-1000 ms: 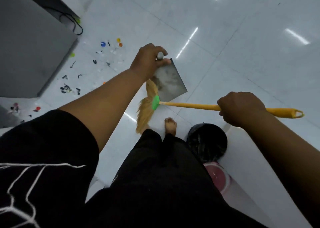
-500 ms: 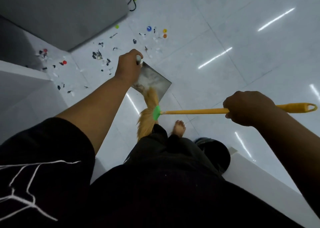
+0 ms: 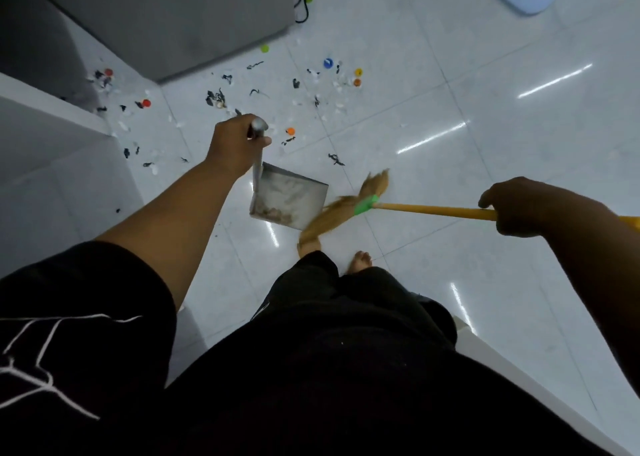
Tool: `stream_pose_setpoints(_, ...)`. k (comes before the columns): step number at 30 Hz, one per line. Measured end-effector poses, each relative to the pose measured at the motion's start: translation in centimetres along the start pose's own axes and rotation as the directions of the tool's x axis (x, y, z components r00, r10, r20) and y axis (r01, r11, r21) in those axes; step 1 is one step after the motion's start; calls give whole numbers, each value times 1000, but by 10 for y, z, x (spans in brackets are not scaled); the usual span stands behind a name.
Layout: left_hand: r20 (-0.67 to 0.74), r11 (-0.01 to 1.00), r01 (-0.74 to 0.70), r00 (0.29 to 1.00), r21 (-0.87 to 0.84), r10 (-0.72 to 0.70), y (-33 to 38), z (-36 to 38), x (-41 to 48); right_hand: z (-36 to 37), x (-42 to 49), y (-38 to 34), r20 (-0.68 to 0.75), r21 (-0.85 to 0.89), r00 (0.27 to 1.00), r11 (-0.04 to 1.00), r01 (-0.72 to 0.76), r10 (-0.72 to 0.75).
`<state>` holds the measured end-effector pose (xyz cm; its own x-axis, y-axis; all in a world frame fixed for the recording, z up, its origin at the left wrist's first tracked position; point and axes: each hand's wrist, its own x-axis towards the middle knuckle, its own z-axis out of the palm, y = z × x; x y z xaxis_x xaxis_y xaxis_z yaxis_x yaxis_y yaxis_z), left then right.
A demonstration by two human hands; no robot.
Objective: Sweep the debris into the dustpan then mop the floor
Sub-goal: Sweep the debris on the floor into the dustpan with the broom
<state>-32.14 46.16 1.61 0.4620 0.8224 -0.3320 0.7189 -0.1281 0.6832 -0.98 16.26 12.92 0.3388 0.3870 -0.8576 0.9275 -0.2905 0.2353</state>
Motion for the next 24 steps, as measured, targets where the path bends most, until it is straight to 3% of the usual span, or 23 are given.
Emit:
stream_pose_setpoints(3,12,1000,27,1000,-14,-26,-8,-9,-3,0,7,12,34,36,997,997,-70,69)
stream_pose_setpoints(8,-29,999,25,999,-27,-26,-20,-10,-15,14,7,38,241,204,954,952,-229,178)
stream_pose_setpoints(11,-53,998,23,998,-63,-27,-15,-4,-19,15,14,53,198,214,965,954,-211,169)
stream_pose_setpoints(18,-125,998,24,992,-62,-32,13,22,-16,8,45,104,127,499,970,831,-244,208)
stream_pose_setpoints(24,-153,997,62,986,-55,-70,36,43,-9,0,72,135,13,498,968,838,-224,252)
